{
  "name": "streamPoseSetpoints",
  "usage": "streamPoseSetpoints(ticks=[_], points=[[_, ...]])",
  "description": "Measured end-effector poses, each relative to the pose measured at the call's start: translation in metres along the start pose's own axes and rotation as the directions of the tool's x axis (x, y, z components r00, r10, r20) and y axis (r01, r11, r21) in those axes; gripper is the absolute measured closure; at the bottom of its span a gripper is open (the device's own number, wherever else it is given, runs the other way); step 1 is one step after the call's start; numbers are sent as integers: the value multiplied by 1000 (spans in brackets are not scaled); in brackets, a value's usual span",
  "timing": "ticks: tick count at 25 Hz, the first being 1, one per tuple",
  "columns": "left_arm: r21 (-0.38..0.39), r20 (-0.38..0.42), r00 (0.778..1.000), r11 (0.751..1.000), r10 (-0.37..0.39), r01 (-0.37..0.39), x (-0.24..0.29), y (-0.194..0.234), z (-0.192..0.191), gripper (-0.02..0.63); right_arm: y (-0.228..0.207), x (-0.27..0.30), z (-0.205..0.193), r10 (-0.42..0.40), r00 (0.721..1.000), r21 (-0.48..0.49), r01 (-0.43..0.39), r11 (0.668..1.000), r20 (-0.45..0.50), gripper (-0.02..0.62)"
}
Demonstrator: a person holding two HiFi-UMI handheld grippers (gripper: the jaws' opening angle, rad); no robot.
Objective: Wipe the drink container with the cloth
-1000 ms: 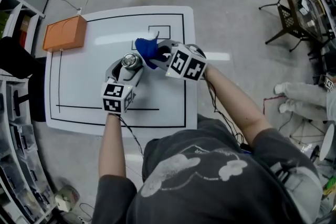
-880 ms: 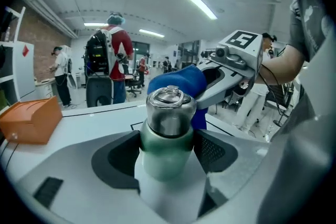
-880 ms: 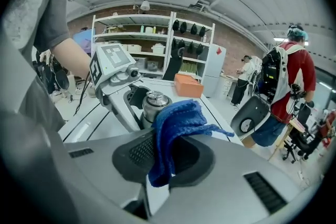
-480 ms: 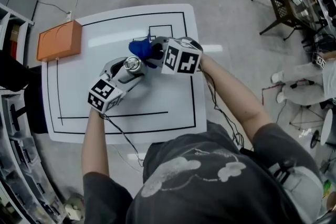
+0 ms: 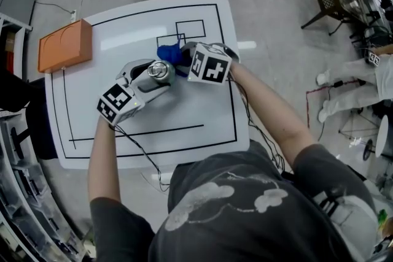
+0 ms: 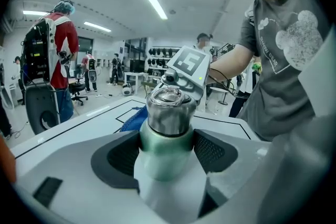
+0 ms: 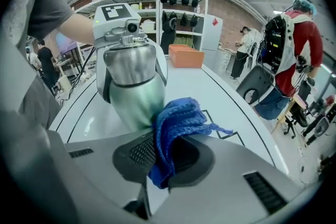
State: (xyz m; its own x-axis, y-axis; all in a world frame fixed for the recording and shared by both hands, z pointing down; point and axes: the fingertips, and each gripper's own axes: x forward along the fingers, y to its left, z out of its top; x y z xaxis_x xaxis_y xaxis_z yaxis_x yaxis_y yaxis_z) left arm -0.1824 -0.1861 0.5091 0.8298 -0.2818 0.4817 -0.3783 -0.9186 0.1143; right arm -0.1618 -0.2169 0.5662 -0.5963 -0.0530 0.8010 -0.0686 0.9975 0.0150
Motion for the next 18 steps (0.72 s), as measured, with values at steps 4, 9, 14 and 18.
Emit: streamPoseSetpoints(ticks=[4,9,14,18], points=[[-50,7,1000,999,20,-20,0,0,-1,282,0,0,0,-19,1000,26,19,999,7,554],[-128,26,993,986,112,-107,-2,-1,-4,281,2,-6,-2,-59,998,53,57,997,21,554],[-249,53,954,929,295,-273,-10,0,-3,279,1,-18,-3,-94,994,64,91,994,49,553],[-389,102,852,809,513,-441,-22,-1,5,257,3,-33,-7,-111,991,65,106,992,74,552]])
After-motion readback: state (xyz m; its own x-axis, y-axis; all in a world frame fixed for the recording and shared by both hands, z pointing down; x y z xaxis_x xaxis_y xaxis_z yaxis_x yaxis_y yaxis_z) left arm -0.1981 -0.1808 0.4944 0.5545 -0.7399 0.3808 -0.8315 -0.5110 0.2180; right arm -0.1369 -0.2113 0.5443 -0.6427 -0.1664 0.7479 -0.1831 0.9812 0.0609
